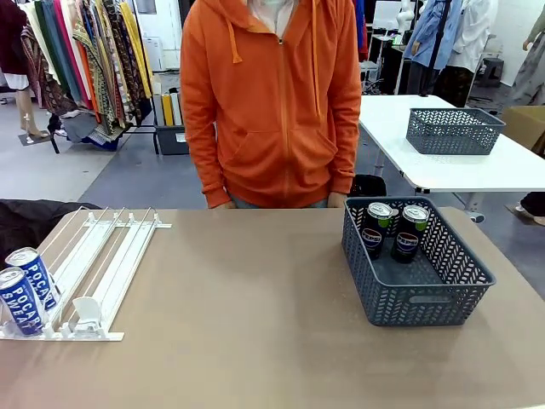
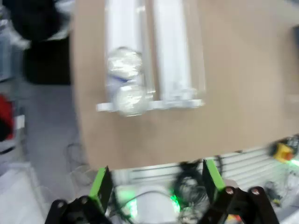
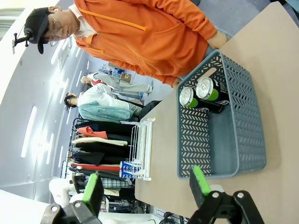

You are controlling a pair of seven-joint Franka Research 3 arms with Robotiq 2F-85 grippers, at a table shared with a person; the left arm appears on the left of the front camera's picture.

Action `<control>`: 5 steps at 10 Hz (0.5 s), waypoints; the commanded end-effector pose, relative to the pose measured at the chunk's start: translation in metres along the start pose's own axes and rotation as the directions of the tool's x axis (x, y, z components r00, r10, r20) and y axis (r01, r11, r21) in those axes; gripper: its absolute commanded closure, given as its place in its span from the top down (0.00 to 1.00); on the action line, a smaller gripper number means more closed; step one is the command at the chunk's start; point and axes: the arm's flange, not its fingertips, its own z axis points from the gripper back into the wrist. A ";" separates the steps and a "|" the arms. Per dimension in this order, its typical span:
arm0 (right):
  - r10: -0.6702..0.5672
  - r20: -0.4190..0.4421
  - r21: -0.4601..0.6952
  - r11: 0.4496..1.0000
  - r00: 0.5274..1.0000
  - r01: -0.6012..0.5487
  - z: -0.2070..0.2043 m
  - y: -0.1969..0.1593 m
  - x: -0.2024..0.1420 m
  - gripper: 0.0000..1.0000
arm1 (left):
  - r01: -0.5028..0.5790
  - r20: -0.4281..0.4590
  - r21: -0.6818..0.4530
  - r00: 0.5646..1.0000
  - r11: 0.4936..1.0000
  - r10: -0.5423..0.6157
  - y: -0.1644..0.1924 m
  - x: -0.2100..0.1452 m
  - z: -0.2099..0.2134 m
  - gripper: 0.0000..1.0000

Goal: Retrieve and store the cans from the dispenser.
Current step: Pick up one can from the Automatic Can Dispenser and place it in the middle of the table.

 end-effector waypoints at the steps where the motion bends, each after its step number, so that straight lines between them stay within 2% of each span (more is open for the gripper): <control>1: 0.002 0.017 0.020 1.000 1.000 -0.002 -0.001 0.003 0.003 1.00 | 0.021 -0.096 0.146 0.995 0.989 -0.007 -0.005 -0.002 -0.008 1.00; 2: 0.002 0.017 0.020 1.000 1.000 -0.002 -0.001 0.003 0.003 1.00 | 0.000 0.000 0.000 1.000 1.000 0.000 0.000 0.000 0.000 1.00; 5: 0.002 0.017 0.020 1.000 1.000 -0.002 -0.001 0.003 0.003 1.00 | 0.000 0.000 0.000 1.000 1.000 0.000 0.000 0.000 0.000 1.00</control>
